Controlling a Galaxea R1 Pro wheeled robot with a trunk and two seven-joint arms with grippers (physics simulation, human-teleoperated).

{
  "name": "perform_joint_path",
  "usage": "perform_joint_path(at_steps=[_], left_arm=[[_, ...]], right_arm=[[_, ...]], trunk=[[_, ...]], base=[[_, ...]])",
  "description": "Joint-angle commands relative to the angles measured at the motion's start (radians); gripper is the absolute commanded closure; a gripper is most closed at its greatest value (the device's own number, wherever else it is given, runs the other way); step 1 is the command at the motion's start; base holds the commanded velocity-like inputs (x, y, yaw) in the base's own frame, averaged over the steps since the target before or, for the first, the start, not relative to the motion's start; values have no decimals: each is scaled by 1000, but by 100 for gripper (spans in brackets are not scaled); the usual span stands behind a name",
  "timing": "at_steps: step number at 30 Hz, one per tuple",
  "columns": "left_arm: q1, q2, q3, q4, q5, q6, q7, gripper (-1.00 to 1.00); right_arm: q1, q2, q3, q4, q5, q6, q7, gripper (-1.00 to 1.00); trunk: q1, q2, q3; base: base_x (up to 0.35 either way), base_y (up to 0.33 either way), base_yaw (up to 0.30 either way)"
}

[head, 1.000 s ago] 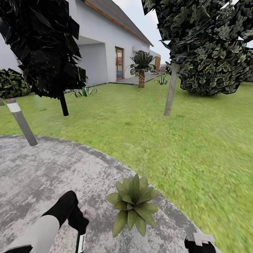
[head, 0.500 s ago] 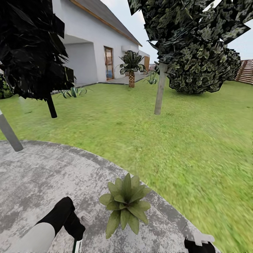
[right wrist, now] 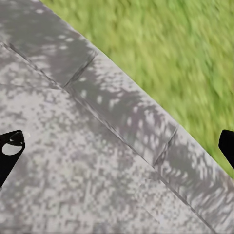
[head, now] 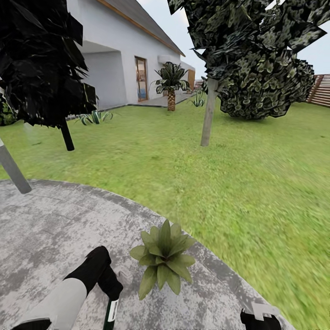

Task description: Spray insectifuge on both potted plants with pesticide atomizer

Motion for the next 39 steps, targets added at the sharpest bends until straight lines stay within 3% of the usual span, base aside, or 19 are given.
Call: perform_joint_path(at_steps=[1, 3, 7, 11, 14, 16, 19, 26, 30, 33, 35, 37, 39], left_arm=[[-2, 2, 7, -1, -11, 7, -7, 100], [-4, 8, 7, -1, -11, 7, -7, 100], [8, 47, 4, 0, -12, 4, -6, 100], [14, 51, 3, 3, -12, 0, -5, 100], [14, 38, 7, 3, -10, 0, -5, 100], [10, 16, 5, 2, -9, 3, -6, 100], [1, -41, -5, 1, -14, 6, -8, 100], [-27, -27, -7, -1, -16, 5, -15, 100], [-81, -29, -6, 0, -32, 7, -28, 100], [-122, -30, -7, 0, -50, 10, -77, 100], [-143, -28, -7, 0, -97, 23, -130, 100], [-147, -27, -7, -1, -138, 27, -144, 100], [-145, -25, -7, -1, -156, 28, -148, 100]], right_arm=[[-1, 0, -8, 1, 11, -3, -3, -100], [0, 0, -8, 1, 11, -3, -3, -100], [-1, 0, -8, 1, 11, -4, -3, -100], [-1, 0, -8, 1, 11, -4, -3, -100], [-1, -1, -8, 2, 11, -3, -3, -100], [0, -2, -8, 3, 12, -4, -3, -100], [-1, -4, -7, 4, 13, -3, 0, -100], [-1, -4, -7, 4, 14, -3, 0, -100], [-1, -4, -7, 4, 14, -3, 0, -100], [-1, -4, -6, 4, 14, -3, 1, -100], [-1, -4, -7, 4, 14, -3, 1, -100], [-1, -4, -7, 4, 14, -3, 0, -100], [-1, -4, -7, 4, 14, -3, 0, -100]], trunk=[[0, 0, -3], [0, 0, -6], [0, 0, -12], [0, 0, -18], [0, 0, -22], [0, 0, -22], [0, 0, -22], [0, 0, -22], [0, 0, -22], [0, 0, -22], [0, 0, -22], [0, 0, -22], [0, 0, -22]], base=[[0, 0, 0], [0, 0, 0], [0, 0, 0], [0, 0, 0], [0, 0, 0], [0, 0, 0], [0, 0, 0], [0, 0, 0], [0, 0, 0], [0, 0, 0], [0, 0, 0], [-16, 0, 0], [-186, 0, 0]])
